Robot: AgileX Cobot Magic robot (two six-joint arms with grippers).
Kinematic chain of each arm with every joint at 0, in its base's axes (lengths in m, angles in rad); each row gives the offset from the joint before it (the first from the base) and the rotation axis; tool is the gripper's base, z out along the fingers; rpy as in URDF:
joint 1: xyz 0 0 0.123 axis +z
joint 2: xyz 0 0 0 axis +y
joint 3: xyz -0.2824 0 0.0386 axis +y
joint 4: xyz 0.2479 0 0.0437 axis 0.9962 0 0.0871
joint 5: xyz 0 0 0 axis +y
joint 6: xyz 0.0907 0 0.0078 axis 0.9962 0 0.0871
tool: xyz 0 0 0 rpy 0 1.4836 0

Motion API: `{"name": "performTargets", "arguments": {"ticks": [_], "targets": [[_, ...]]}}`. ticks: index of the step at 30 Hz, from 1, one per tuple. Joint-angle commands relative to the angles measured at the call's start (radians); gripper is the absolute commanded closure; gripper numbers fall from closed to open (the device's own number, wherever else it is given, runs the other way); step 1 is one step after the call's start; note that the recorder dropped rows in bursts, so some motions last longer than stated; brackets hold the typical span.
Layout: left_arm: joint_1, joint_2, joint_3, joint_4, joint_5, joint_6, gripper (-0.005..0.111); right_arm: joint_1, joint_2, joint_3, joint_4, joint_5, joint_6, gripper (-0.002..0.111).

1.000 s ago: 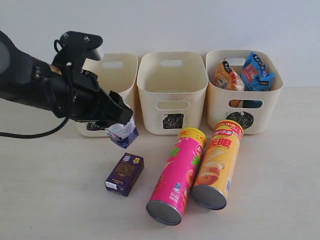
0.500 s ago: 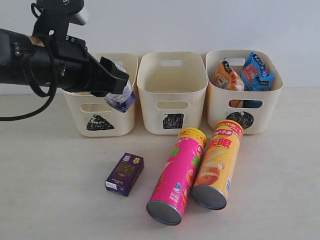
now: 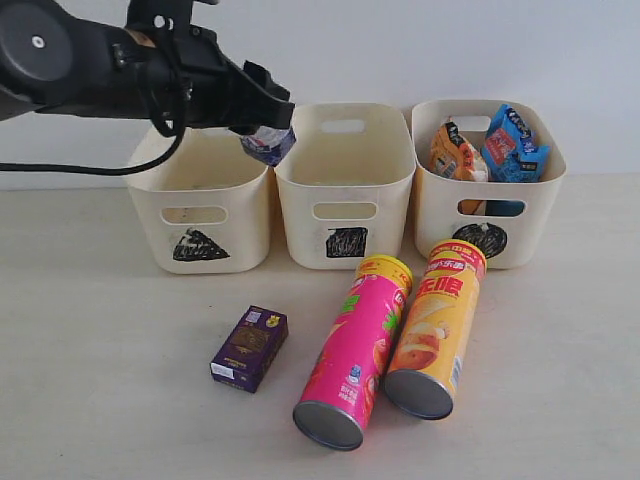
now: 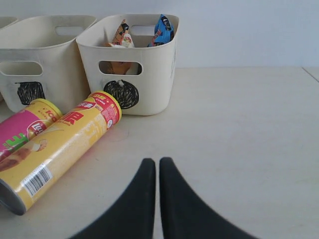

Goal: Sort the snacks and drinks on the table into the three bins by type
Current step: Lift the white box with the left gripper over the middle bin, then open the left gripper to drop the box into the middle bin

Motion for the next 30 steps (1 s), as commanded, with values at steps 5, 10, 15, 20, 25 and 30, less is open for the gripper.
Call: {"name": "performTargets", "arguments": {"ticks": [5, 10, 15, 20, 25, 30], "targets": [[-0.007, 0.148, -0.166, 0.001, -0.08, 0.004, 0.103, 0.0, -0.005, 0.004, 0.0, -0.01, -0.005, 0.108], [-0.011, 0.234, -0.251, 0.001, -0.086, 0.004, 0.103, 0.0, -0.005, 0.004, 0.0, -0.01, -0.005, 0.108], [-0.027, 0.299, -0.306, -0.006, -0.086, 0.004, 0.103, 0.0, -0.005, 0.004, 0.0, -0.01, -0.005, 0.108], [-0.046, 0.346, -0.339, -0.008, -0.116, -0.011, 0.103, 0.0, -0.005, 0.004, 0.0, -0.01, -0.005, 0.108], [-0.046, 0.375, -0.351, -0.008, -0.123, -0.039, 0.103, 0.0, -0.005, 0.004, 0.0, -0.01, -0.005, 0.108], [-0.046, 0.379, -0.351, -0.008, -0.126, -0.041, 0.092, 0.0, -0.005, 0.004, 0.0, -0.01, -0.005, 0.108]]}}
